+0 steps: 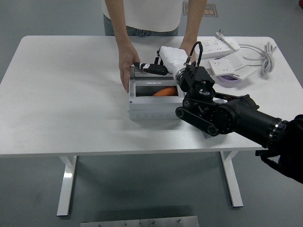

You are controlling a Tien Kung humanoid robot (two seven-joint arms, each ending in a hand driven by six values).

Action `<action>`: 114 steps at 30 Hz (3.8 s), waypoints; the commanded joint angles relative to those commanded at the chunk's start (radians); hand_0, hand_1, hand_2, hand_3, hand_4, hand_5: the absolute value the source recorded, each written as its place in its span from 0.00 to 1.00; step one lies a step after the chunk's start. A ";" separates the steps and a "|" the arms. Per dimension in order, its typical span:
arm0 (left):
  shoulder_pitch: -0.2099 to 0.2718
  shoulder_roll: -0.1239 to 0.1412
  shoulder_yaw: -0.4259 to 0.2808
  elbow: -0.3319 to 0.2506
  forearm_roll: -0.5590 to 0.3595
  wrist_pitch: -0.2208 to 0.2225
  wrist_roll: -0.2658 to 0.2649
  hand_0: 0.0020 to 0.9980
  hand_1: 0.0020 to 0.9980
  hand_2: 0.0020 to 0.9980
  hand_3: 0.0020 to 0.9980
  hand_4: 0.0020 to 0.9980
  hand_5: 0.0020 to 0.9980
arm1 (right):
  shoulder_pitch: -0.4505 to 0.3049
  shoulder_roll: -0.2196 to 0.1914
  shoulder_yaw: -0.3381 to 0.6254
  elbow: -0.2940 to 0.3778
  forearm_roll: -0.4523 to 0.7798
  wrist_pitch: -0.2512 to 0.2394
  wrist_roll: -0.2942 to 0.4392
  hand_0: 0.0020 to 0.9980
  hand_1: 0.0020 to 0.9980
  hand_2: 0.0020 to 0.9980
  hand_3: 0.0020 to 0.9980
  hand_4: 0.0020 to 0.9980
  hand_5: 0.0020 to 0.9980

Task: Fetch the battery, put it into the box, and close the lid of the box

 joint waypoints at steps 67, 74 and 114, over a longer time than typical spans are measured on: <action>0.008 -0.027 0.010 0.002 -0.017 0.002 -0.002 0.50 0.72 0.58 0.53 0.12 0.00 | -0.340 -0.162 0.563 0.223 -0.032 0.040 0.140 0.23 0.27 0.33 0.37 0.96 0.98; 0.009 -0.032 0.014 0.004 -0.025 0.003 -0.004 0.50 0.72 0.58 0.53 0.12 0.00 | -0.456 -0.175 0.733 0.205 0.190 -0.035 0.384 0.20 0.26 0.32 0.37 0.96 0.96; 0.020 -0.034 0.027 0.009 -0.056 -0.003 -0.006 0.51 0.70 0.57 0.54 0.12 0.00 | -0.603 -0.168 0.789 0.256 1.065 0.126 0.895 0.52 0.42 0.48 0.56 0.72 0.46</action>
